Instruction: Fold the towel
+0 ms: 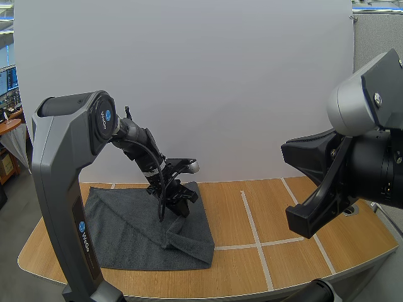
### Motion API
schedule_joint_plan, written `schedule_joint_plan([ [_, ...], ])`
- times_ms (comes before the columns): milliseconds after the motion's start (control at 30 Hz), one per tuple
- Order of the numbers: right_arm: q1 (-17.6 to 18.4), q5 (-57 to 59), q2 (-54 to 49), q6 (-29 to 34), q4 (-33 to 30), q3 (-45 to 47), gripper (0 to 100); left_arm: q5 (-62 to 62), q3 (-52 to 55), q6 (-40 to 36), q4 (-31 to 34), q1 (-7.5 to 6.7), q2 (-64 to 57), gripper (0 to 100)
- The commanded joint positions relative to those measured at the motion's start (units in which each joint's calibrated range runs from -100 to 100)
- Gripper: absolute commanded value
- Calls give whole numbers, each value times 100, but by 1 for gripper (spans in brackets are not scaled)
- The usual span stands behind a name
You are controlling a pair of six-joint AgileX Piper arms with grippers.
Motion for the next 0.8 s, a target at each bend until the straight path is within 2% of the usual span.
schedule_joint_plan([
  [0,7,0,-49,7,-26,7,0,116,-53,23,-97,-18,-22,27],
  [233,7,0,-49,7,-26,7,0,270,-53,2,-74,-18,-22,25],
  [300,7,0,-49,7,-26,7,0,388,-53,-12,-62,-18,-22,20],
  [333,7,0,-49,7,-26,7,0,491,-53,-12,-31,-18,-22,13],
  [367,7,0,-49,7,-26,7,0,719,-53,-12,58,-18,-37,0],
  [767,7,0,-49,7,-26,7,0,1152,-53,-236,356,-18,-673,0],
])
